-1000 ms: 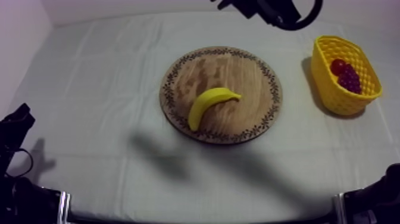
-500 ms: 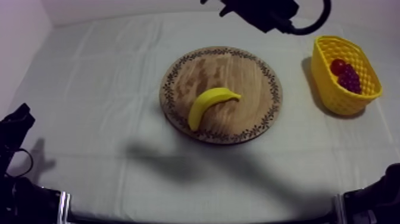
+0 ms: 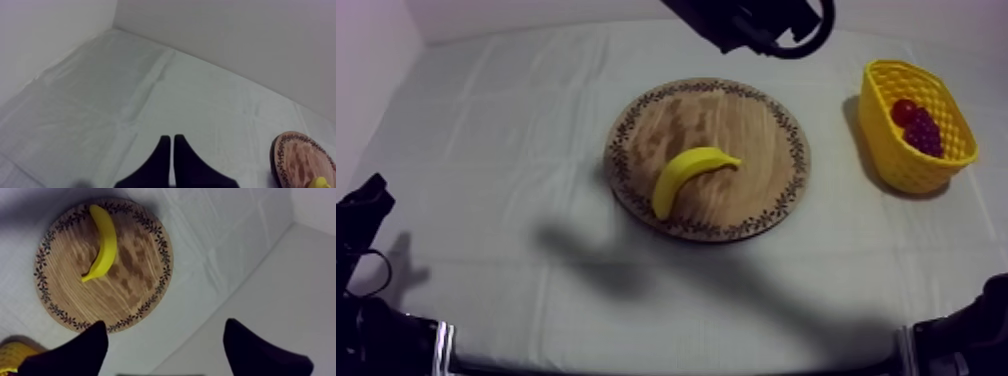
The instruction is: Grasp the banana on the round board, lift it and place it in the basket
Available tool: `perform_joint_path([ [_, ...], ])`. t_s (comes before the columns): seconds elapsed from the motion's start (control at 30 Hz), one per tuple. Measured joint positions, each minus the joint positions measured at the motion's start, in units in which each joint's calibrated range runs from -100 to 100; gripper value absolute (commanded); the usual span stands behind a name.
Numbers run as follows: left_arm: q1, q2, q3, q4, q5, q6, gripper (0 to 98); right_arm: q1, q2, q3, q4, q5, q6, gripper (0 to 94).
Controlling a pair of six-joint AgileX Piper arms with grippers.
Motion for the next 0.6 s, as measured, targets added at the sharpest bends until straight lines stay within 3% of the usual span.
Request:
perform_joint_path([
  [0.4, 0.0, 0.0, 0.0, 0.0, 0.0, 0.0, 0.1, 0.38, 5.09, 6.55, 0.74, -1.3, -2.61, 77.9],
  [0.6, 0.0, 0.0, 0.0, 0.0, 0.0, 0.0, 0.1, 1.06, 9.08, 11.66, 0.86, -5.96, -3.63, 77.8],
])
